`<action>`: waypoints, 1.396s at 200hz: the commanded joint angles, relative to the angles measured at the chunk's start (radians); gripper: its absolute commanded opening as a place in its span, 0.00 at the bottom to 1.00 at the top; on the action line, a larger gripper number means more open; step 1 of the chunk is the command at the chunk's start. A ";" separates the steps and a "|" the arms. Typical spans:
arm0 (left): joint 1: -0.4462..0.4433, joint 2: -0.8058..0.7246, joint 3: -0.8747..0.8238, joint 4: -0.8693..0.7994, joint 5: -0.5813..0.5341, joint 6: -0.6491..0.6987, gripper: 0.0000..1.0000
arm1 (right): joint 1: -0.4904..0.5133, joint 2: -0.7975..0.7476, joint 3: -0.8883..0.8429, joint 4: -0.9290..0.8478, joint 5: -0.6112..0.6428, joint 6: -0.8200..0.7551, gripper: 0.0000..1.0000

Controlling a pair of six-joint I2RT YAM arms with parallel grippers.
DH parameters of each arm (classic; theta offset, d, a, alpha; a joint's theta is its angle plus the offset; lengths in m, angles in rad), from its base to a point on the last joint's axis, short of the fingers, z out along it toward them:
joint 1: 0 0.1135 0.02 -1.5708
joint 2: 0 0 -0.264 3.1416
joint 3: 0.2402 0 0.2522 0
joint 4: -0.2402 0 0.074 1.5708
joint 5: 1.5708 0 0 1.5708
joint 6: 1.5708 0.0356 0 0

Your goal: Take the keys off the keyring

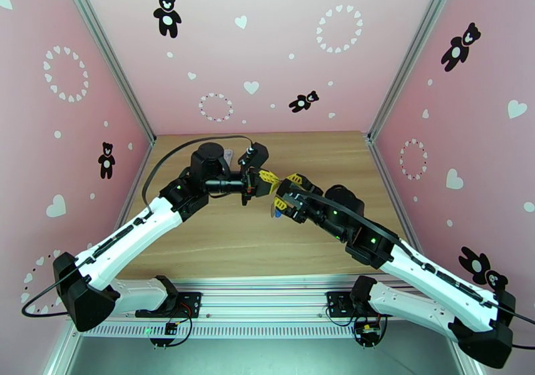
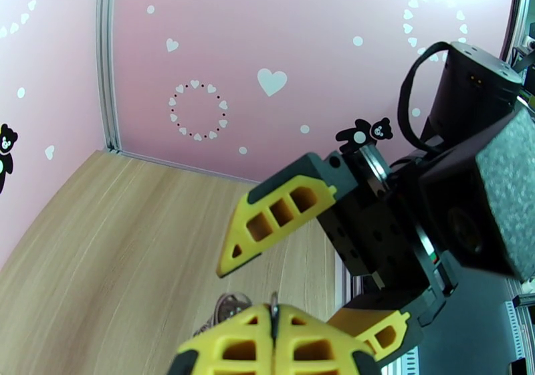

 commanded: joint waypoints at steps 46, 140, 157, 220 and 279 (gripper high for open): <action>-0.010 0.018 0.046 -0.027 -0.019 0.013 0.00 | 0.004 -0.022 0.047 -0.017 -0.015 -0.074 0.61; -0.010 0.021 0.071 -0.066 -0.027 0.027 0.00 | 0.004 -0.011 0.104 -0.134 -0.006 -0.118 0.59; -0.013 0.023 0.074 -0.063 -0.017 0.022 0.00 | 0.004 0.016 0.120 -0.130 -0.017 -0.120 0.59; -0.017 0.032 0.082 -0.087 -0.030 0.034 0.00 | 0.004 0.057 0.144 -0.086 0.054 -0.140 0.53; -0.018 0.036 0.079 -0.085 -0.034 0.039 0.00 | 0.004 0.016 0.130 -0.074 0.060 -0.154 0.51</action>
